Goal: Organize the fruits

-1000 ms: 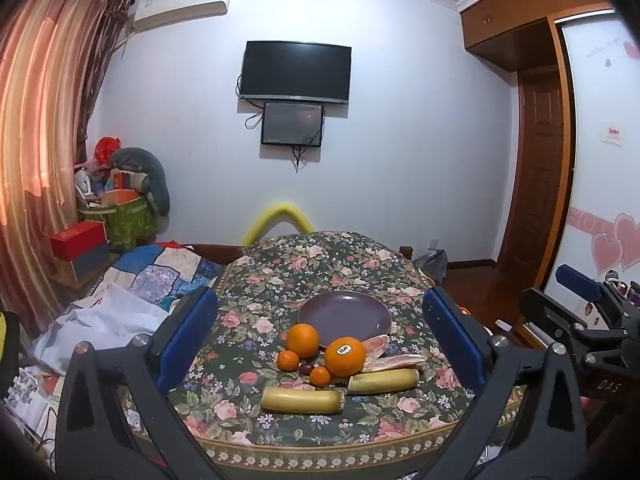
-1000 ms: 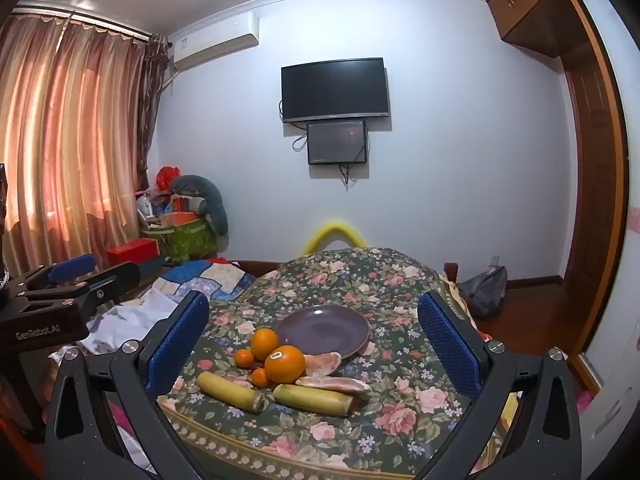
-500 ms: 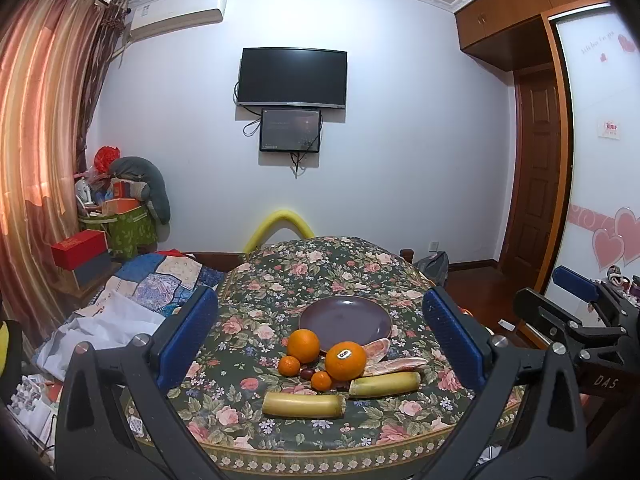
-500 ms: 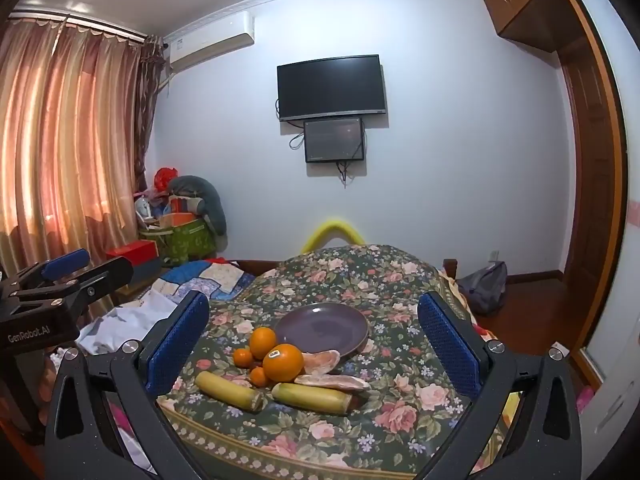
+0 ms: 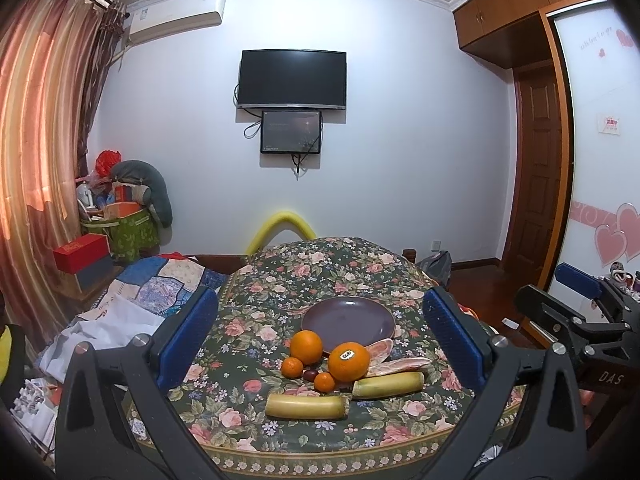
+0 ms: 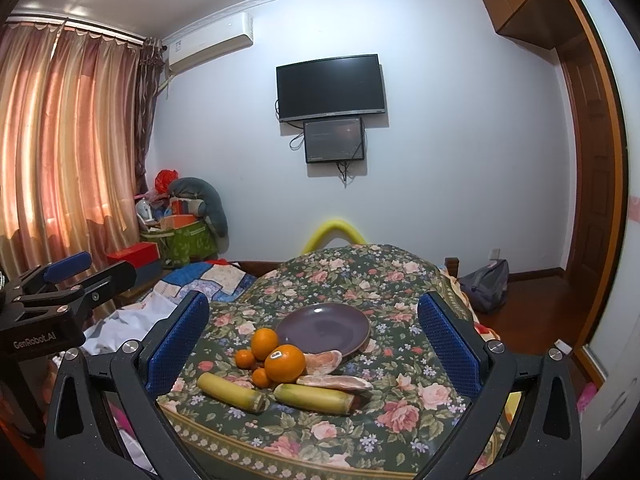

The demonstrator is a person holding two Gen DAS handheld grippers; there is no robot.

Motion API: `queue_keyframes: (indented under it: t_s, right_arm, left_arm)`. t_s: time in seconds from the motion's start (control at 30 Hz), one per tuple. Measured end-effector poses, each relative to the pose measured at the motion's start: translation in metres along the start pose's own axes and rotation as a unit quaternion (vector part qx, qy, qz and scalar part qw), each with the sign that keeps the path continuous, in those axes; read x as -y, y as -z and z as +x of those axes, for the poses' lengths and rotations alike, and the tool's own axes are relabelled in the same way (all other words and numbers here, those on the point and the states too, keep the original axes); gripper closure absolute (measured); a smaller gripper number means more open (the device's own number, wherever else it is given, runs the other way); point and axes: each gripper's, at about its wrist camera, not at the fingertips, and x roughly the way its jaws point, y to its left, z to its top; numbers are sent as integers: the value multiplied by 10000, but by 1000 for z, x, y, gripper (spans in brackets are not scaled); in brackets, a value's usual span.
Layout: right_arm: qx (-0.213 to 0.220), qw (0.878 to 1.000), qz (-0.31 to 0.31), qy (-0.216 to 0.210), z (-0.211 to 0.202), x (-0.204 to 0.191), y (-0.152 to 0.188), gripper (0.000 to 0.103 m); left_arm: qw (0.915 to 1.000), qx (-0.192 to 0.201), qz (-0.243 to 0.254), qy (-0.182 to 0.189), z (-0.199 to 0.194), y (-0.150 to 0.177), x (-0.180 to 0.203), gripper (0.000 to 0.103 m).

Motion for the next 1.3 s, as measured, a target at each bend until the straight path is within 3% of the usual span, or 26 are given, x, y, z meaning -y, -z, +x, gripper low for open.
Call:
queue_keyframes:
  t_s: [1.3]
  right_arm:
    - [47,10000,24,-8,-1,-1,-1,0]
  left_arm:
    - [10000,-31,-43,27,3,-2,-2,0]
